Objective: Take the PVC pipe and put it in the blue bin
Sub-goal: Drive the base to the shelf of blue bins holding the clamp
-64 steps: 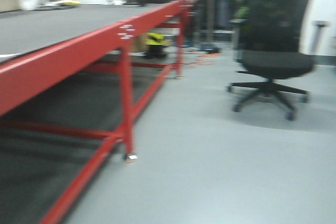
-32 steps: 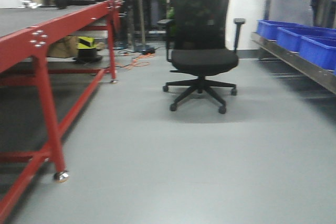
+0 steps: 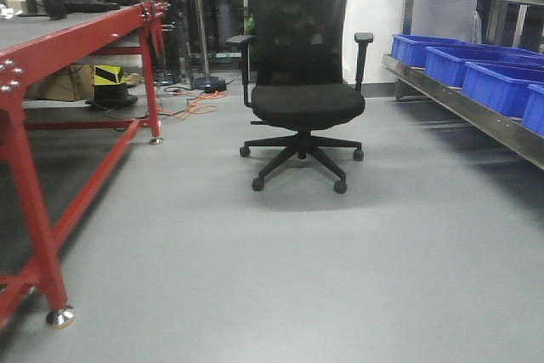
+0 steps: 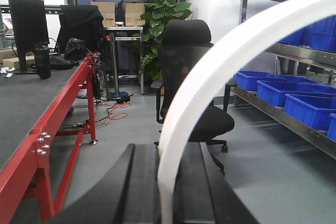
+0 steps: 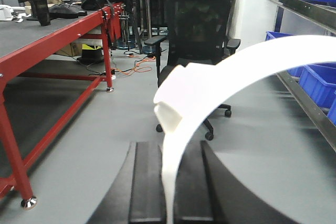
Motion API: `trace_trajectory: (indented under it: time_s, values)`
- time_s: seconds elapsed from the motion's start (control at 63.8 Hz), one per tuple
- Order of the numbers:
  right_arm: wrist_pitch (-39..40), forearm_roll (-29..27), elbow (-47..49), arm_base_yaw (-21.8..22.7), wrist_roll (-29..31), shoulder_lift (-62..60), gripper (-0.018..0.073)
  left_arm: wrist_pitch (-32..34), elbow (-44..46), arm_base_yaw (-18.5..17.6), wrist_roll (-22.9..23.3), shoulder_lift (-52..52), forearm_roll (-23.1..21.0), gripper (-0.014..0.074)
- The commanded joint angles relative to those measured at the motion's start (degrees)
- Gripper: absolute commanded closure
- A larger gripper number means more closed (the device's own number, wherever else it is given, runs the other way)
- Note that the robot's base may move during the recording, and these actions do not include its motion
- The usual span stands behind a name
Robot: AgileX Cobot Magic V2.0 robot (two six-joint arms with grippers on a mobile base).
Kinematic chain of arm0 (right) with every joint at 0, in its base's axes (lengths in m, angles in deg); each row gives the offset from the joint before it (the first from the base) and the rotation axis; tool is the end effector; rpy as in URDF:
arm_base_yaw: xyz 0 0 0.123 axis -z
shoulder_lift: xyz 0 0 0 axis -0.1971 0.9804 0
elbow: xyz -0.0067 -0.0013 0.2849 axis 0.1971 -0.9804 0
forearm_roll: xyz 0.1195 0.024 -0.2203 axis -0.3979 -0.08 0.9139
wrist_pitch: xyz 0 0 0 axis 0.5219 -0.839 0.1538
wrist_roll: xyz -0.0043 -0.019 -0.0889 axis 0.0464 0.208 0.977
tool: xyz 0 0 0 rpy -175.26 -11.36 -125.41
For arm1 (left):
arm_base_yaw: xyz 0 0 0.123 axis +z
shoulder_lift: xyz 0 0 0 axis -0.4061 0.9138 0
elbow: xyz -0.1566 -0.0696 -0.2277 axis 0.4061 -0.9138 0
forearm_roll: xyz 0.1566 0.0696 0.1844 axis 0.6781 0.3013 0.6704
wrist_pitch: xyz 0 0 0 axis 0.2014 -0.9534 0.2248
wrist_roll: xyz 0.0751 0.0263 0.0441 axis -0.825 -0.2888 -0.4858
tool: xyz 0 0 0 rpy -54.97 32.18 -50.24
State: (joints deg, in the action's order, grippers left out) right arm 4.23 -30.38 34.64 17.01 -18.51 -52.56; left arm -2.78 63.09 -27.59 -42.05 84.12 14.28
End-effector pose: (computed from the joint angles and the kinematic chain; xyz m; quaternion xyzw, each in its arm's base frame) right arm 0.0862 -0.0027 0.3932 0.0274 0.7385 0.0016 0.6736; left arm 0.0725 -0.0061 0.3882 0.0350 0.6763 -0.0208 0.7355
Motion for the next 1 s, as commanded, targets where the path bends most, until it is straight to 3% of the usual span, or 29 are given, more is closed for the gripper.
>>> trace_trajectory:
  time_s: [0.0,0.987]
  values:
    - [1.49,0.05,0.03,-0.12,0.34,-0.33,0.0715,1.55,0.11,0.01,0.4,-0.15,-0.11,0.0707]
    - [1.49,0.05,0.03,-0.12,0.34,-0.33,0.0715,1.99,0.11,0.01,0.4,-0.15,-0.11,0.0707]
